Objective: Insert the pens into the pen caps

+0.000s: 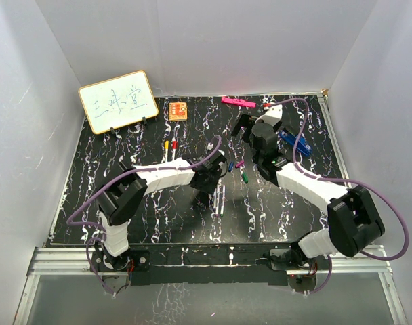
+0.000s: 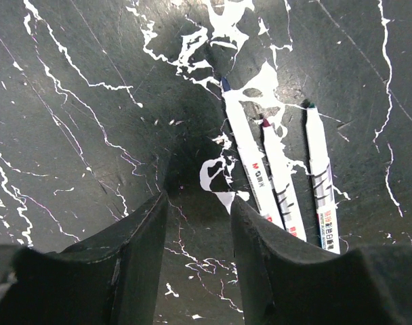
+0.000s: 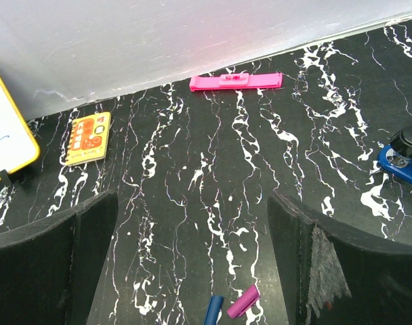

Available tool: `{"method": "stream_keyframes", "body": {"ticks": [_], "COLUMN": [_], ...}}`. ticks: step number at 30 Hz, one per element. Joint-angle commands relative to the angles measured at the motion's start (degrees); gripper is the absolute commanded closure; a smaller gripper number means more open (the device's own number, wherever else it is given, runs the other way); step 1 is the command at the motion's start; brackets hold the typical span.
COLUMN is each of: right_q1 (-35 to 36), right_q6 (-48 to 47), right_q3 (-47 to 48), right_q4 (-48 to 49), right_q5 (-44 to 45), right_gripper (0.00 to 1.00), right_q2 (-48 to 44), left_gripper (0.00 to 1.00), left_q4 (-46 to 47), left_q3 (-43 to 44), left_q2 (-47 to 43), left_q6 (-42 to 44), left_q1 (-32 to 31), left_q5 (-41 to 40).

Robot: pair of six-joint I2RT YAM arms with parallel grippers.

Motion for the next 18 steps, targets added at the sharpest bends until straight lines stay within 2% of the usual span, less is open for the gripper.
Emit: {"method": "stream_keyframes", "body": {"ticks": [1, 6, 18], "right_q1": [-0.4, -0.4, -0.5], "right_q6": [0.8, 0.9, 1.0], "right_q3": [0.3, 0.3, 0.3], "right_q4": [2.1, 1.8, 1.5], "right_q5": [-1.2, -2.0, -2.5], "right_gripper": [0.11, 0.12, 0.12], "right_q2": [0.4, 0.6, 0.7], "left_gripper": [0.59, 0.58, 0.57], "left_q4": [-1.3, 1.4, 0.7], "left_q3": [3.0, 2.7, 2.9], "left_q2": [-2.3, -2.7, -1.4], "left_q6": [0.2, 0.2, -0.2], "left_q1": [-0.4, -0.8, -1.3], "left_q5": [-0.6, 2.1, 1.5]}}
